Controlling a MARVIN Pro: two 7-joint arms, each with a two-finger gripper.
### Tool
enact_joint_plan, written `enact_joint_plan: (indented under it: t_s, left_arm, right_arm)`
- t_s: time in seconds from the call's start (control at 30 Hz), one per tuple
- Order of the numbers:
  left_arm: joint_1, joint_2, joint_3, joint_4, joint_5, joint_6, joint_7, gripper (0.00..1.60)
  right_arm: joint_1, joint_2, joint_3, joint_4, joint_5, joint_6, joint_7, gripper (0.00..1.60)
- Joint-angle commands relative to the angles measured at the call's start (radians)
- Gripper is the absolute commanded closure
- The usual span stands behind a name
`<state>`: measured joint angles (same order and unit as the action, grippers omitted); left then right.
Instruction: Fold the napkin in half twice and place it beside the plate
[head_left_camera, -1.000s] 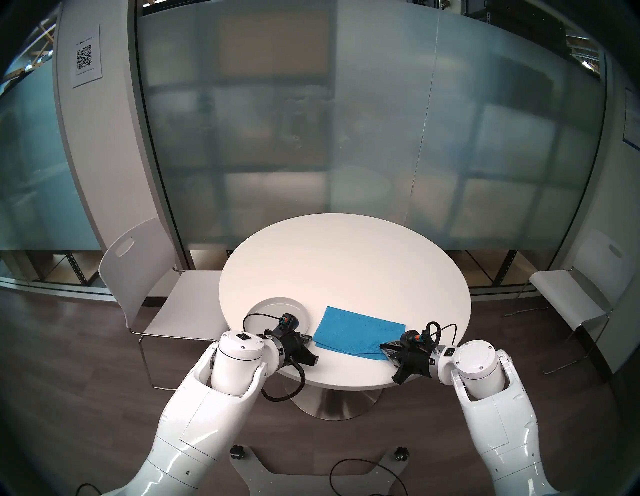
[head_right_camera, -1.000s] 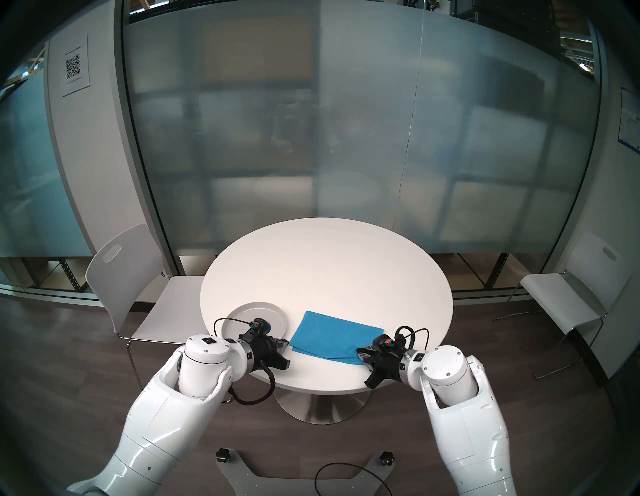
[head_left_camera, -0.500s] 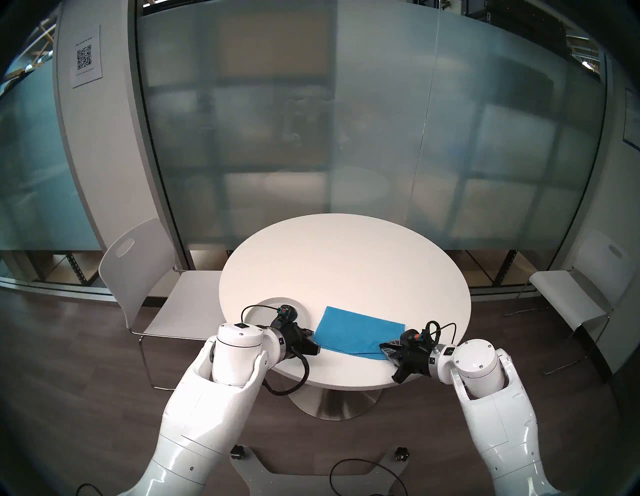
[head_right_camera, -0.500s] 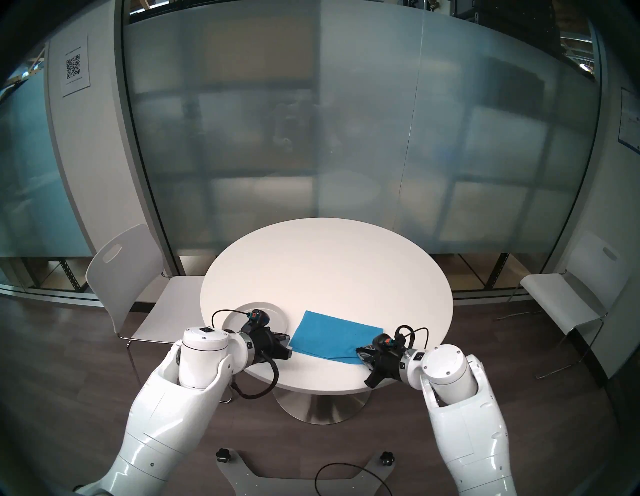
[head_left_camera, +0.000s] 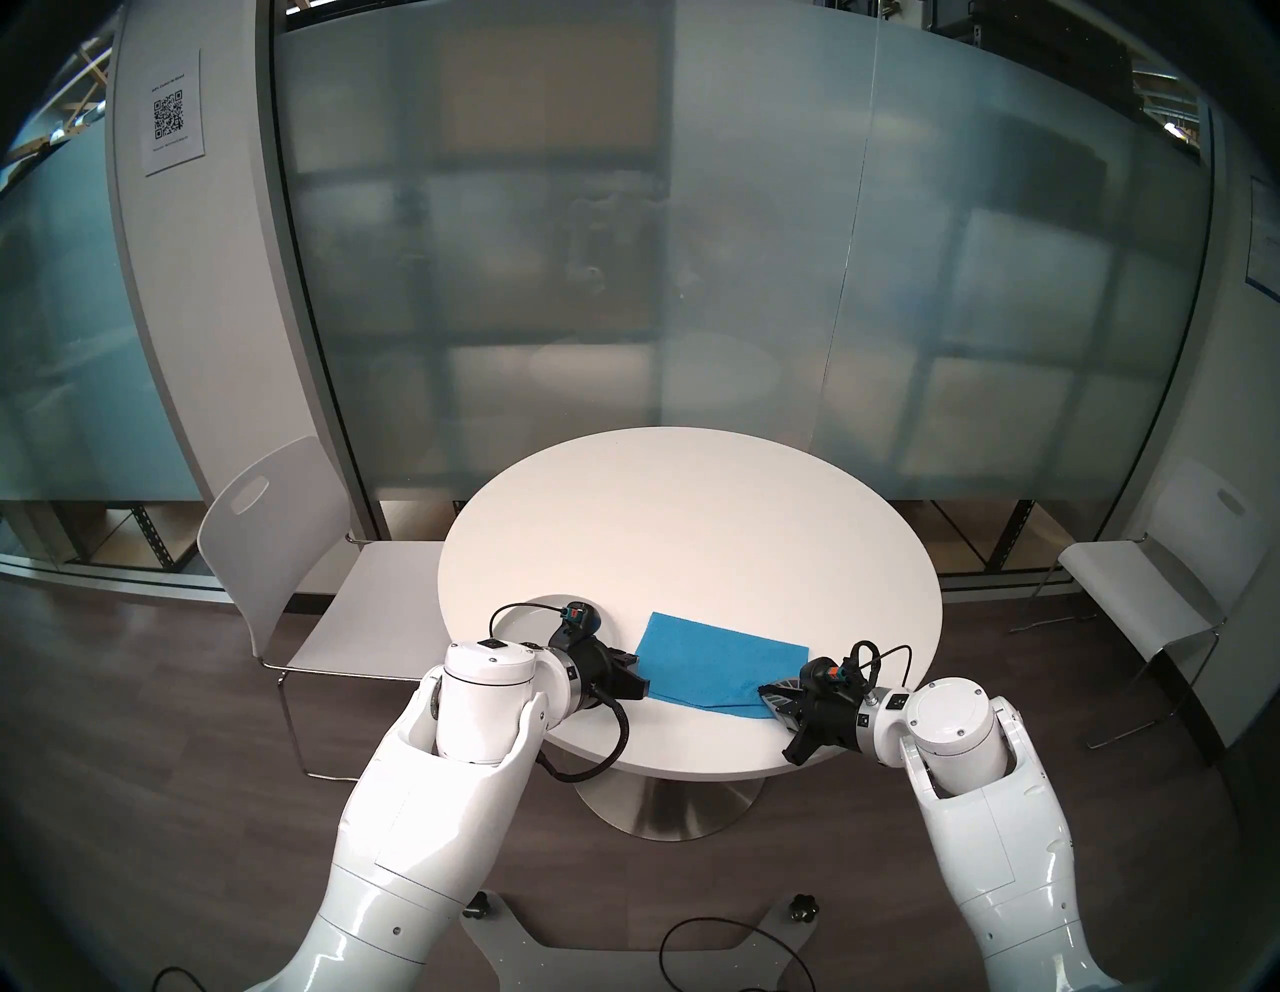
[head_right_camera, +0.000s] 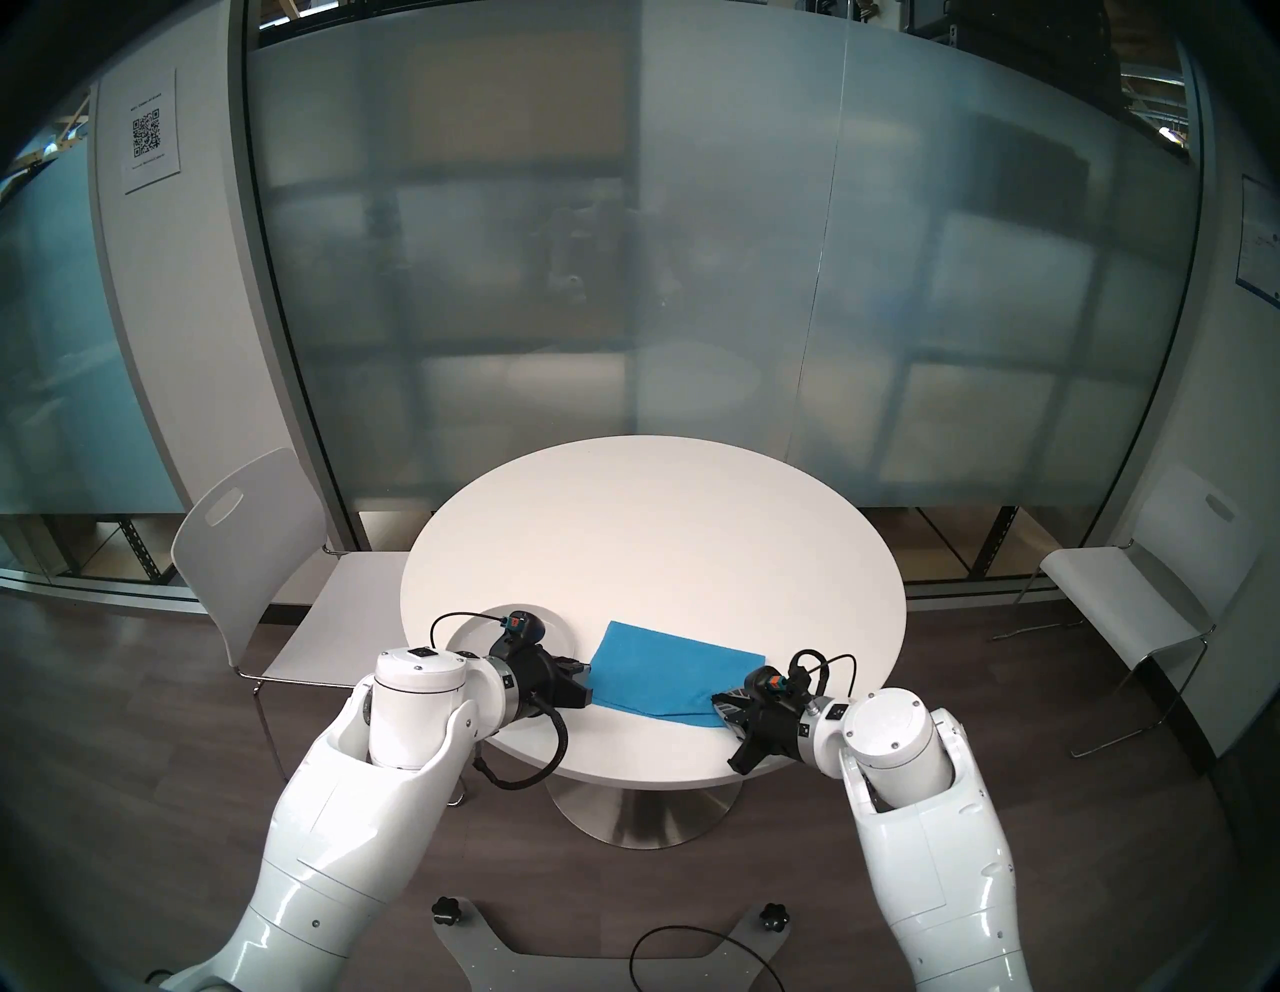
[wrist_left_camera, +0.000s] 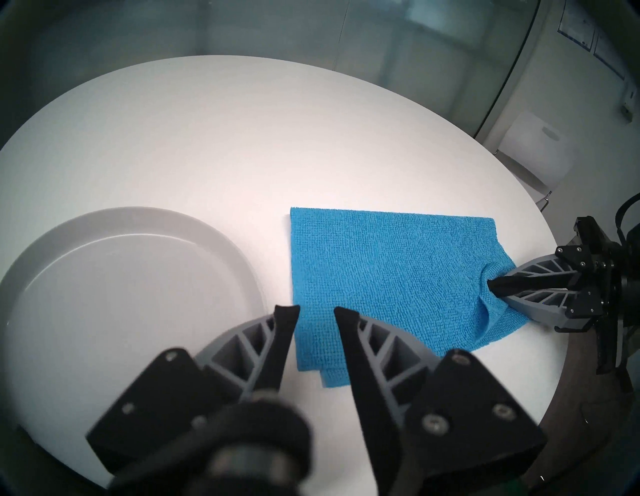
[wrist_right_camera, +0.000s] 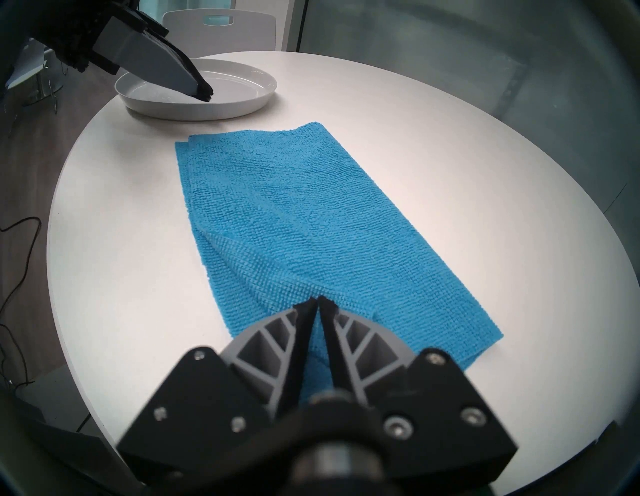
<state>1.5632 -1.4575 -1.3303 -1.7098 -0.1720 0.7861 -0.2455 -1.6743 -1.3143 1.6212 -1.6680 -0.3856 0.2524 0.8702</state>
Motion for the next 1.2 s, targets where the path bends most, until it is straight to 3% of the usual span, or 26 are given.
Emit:
enact_joint_plan:
  t_s: [0.0,0.47,0.83,1.17]
  left_arm:
    - [-0.035,-0.038,0.007,0.021,-0.002,0.002,0.018,0.43]
    - [-0.058,-0.046,0.034,0.058,-0.006,-0.013,0.038,0.56]
    - [-0.070,-0.015,0.056,0.064,0.008,-0.045,0.045,0.58]
    - [-0.082,-0.011,0.026,0.014,-0.017,-0.028,0.026,0.58]
  right_arm:
    - [0.007,-0.001,0.005,-0.009,0.002,0.006,-0.001,0.92]
    - [0.003,0.000,0.011,-0.016,0.001,0.009,0.003,0.92]
    - [0.003,0.001,0.013,-0.018,0.001,0.011,0.010,0.92]
    - [0.003,-0.003,0.010,-0.020,-0.001,0.011,0.014,0.92]
